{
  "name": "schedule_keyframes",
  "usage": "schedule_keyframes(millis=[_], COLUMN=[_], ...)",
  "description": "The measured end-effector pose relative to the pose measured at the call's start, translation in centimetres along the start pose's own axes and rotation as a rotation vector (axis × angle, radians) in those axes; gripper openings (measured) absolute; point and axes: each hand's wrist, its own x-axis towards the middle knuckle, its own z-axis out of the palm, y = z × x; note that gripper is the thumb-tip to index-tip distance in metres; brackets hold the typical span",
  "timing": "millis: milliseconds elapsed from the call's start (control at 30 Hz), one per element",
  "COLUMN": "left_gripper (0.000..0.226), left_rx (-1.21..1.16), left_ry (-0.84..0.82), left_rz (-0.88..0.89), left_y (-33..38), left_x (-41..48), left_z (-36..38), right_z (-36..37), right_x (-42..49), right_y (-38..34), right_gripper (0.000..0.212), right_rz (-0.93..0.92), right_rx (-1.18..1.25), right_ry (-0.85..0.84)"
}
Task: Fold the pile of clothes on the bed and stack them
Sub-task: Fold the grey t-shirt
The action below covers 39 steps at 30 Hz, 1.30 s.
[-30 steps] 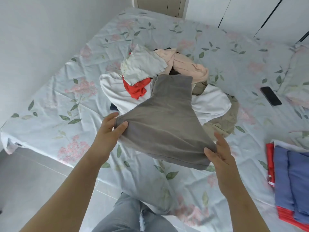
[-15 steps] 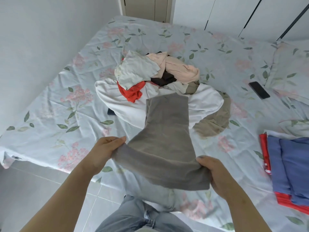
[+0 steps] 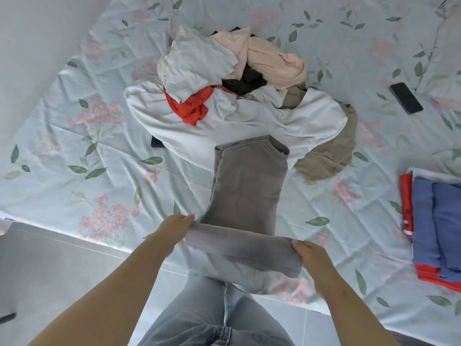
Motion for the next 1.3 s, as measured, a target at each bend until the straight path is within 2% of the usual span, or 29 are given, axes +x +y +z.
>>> schedule_keyframes(millis=[67, 100, 133, 200, 233, 267, 333, 367, 467, 600, 700, 800, 900, 967, 1067, 1167, 1233, 1300], left_gripper=[0.034, 0.035, 0.040, 0.054, 0.058, 0.059, 0.058, 0.054, 0.042, 0.056, 0.067, 0.084, 0.093, 0.098, 0.086, 0.050, 0.026, 0.015], left_rx=[0.065, 0.033, -0.089, -0.613, -0.889, -1.096, -1.202, -1.127, -0.746, -0.120, 0.175, 0.390, 0.679, 0.853, 0.842, 0.659, 0.465, 0.112], left_ry=[0.046, 0.060, 0.048, -0.147, -0.262, -0.305, -0.253, -0.201, -0.109, -0.076, -0.058, 0.018, 0.206, 0.299, 0.426, 0.490, 0.444, 0.302], left_rz=[-0.022, -0.039, -0.069, -0.214, -0.261, -0.275, -0.250, -0.212, -0.087, 0.119, 0.268, 0.449, 0.585, 0.644, 0.776, 0.905, 0.868, 0.684], left_y=[2.4, 3.8, 5.3, 8.1, 9.3, 10.2, 11.3, 11.5, 11.0, 9.5, 9.9, 10.9, 11.7, 11.8, 11.8, 13.1, 14.7, 16.5], left_x=[1.9, 2.7, 3.7, 5.3, 5.9, 6.6, 8.2, 8.8, 10.5, 12.7, 14.6, 16.4, 17.9, 18.7, 19.3, 19.2, 19.2, 18.6], left_z=[-0.4, -0.7, -0.9, -1.4, -1.7, -1.9, -1.8, -1.6, -0.3, 1.6, 3.0, 4.6, 5.6, 5.8, 5.7, 6.1, 6.5, 6.4], right_z=[0.2, 0.3, 0.4, 0.3, 0.3, 0.3, 0.7, 1.2, 3.1, 4.0, 4.0, 3.8, 3.2, 2.9, 2.5, 1.8, 1.4, 1.2], right_x=[1.7, 2.6, 3.4, 5.1, 5.8, 6.6, 7.8, 8.3, 9.3, 11.5, 14.3, 17.8, 20.7, 22.3, 23.9, 24.5, 24.6, 24.7], right_y=[-1.8, -3.1, -4.5, -7.3, -8.4, -9.2, -9.9, -10.0, -9.1, -7.7, -7.7, -8.1, -8.8, -9.3, -9.6, -9.4, -9.2, -9.1], right_gripper=[0.027, 0.027, 0.024, 0.019, 0.020, 0.028, 0.041, 0.041, 0.029, 0.034, 0.032, 0.047, 0.069, 0.075, 0.077, 0.061, 0.053, 0.049], right_rz=[0.029, 0.068, 0.126, 0.240, 0.256, 0.243, 0.232, 0.239, 0.247, 0.276, 0.255, 0.141, 0.057, 0.012, 0.013, 0.008, 0.016, 0.047], right_rx=[0.045, 0.145, 0.314, 0.836, 1.118, 1.332, 1.497, 1.448, 1.090, 0.746, 0.613, 0.535, 0.444, 0.424, 0.412, 0.393, 0.405, 0.443], right_ry=[0.039, 0.048, 0.042, 0.020, 0.029, 0.055, 0.134, 0.166, 0.192, 0.214, 0.249, 0.249, 0.227, 0.199, 0.198, 0.248, 0.232, 0.198])
